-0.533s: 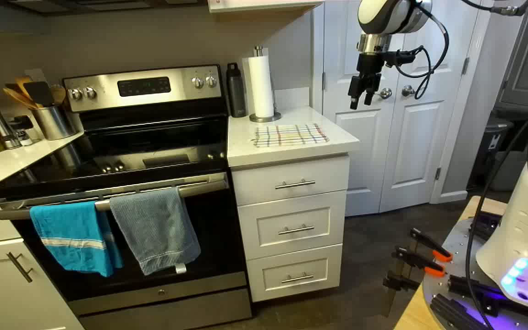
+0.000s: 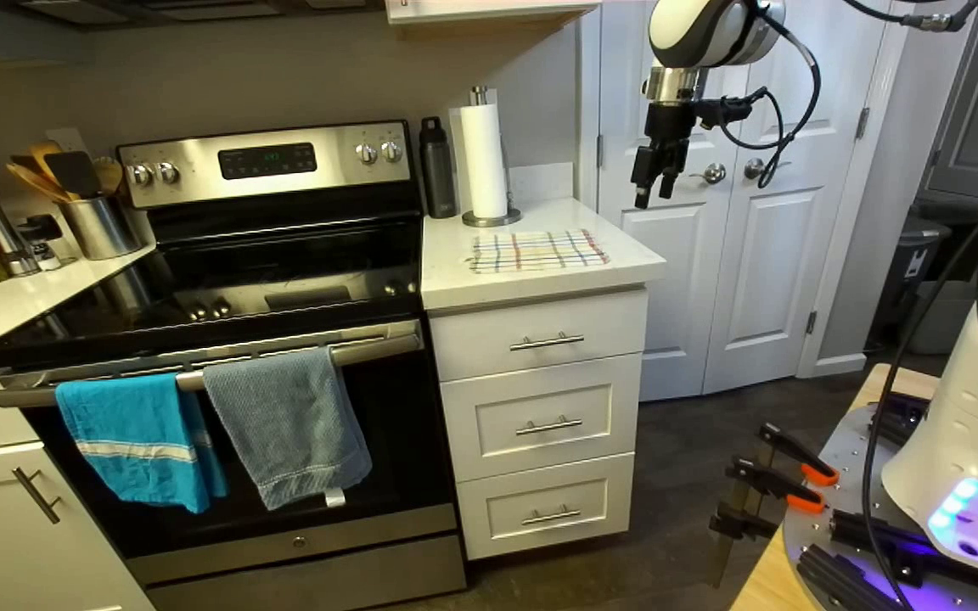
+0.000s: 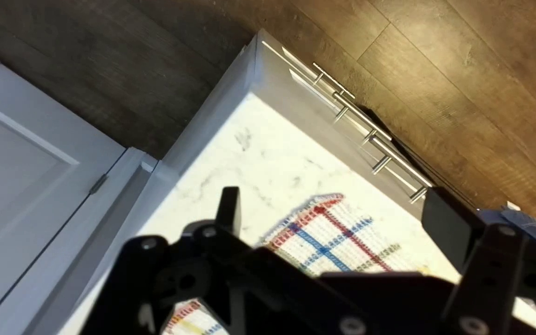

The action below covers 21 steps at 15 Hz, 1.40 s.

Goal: Pull open in the top drawer of the white chest of drawers

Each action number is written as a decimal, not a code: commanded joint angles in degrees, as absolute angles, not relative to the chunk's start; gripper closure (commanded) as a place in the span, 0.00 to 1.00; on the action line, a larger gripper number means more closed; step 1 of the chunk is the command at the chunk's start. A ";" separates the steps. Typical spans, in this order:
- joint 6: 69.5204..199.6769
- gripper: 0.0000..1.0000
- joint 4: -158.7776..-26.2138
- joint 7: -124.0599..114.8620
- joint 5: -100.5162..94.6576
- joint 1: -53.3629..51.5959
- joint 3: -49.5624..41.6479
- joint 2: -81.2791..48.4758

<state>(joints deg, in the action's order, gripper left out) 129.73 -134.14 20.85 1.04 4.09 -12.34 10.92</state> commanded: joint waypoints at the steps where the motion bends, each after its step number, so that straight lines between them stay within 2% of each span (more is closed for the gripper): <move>1: 135.77 0.00 -139.23 17.77 -5.81 2.50 -5.96 14.82; 12: 142.68 0.00 -152.38 1.79 -37.85 -4.01 13.22 17.53; 13: 140.34 0.00 -149.42 4.25 -32.90 -4.70 10.89 15.75; 21: 140.44 0.00 -149.46 3.22 -33.47 -5.10 10.64 15.70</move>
